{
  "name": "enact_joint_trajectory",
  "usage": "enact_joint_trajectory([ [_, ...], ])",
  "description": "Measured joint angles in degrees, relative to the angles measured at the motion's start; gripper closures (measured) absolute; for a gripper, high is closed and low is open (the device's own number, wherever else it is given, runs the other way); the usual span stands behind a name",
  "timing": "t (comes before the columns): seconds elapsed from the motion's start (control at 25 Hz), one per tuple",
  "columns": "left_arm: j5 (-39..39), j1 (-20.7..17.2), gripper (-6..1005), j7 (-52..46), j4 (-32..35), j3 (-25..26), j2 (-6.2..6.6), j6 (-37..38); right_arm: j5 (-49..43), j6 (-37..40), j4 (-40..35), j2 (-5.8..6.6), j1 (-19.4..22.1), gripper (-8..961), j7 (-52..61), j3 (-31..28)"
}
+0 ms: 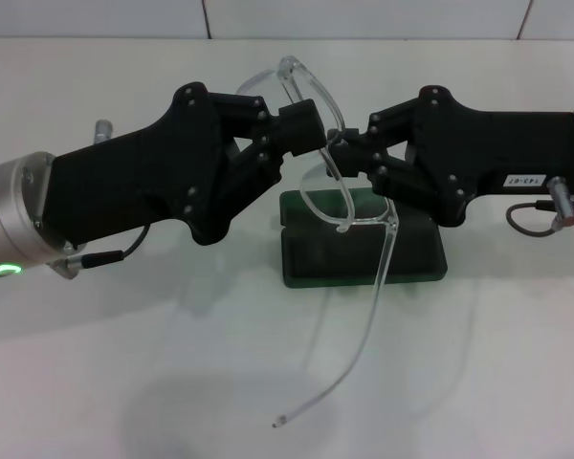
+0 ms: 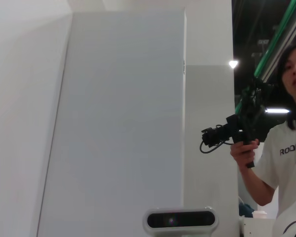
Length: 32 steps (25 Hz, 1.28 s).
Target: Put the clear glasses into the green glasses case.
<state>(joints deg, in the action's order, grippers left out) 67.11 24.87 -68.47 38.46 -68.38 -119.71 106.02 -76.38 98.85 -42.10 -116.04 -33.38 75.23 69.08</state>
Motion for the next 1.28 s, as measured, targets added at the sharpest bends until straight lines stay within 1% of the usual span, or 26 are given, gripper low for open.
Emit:
enact_joint_trajectory([
  [0.48, 0.0, -0.1, 952, 0.1, 0.0, 0.0, -0.09, -0.1, 0.1, 0.9, 0.0, -0.04, -0.1, 885, -0.1, 0.2],
  [0.68, 0.1, -0.1, 952, 0.1, 0.0, 0.0, -0.07, -0.2, 0.3, -0.2, 0.2, -0.07, 0.2, 886, -0.3, 0.0],
  [1.0, 0.2, -0.3, 952, -0.7, 0.5, -0.1, 0.29, 0.4, 1.6, -2.4, 1.3, 0.02, 0.9, 887, -1.9, -0.4],
  [1.16, 0.2, -1.6, 952, -1.2, 1.8, 0.1, 0.67, 0.7, 2.2, -3.8, 1.3, 0.06, 1.2, 887, -2.8, -0.5],
  [1.28, -0.1, -4.4, 952, -3.0, 6.0, 1.1, 1.39, 0.9, 2.9, -4.5, 1.1, 0.33, 1.4, 888, -3.0, -1.1],
])
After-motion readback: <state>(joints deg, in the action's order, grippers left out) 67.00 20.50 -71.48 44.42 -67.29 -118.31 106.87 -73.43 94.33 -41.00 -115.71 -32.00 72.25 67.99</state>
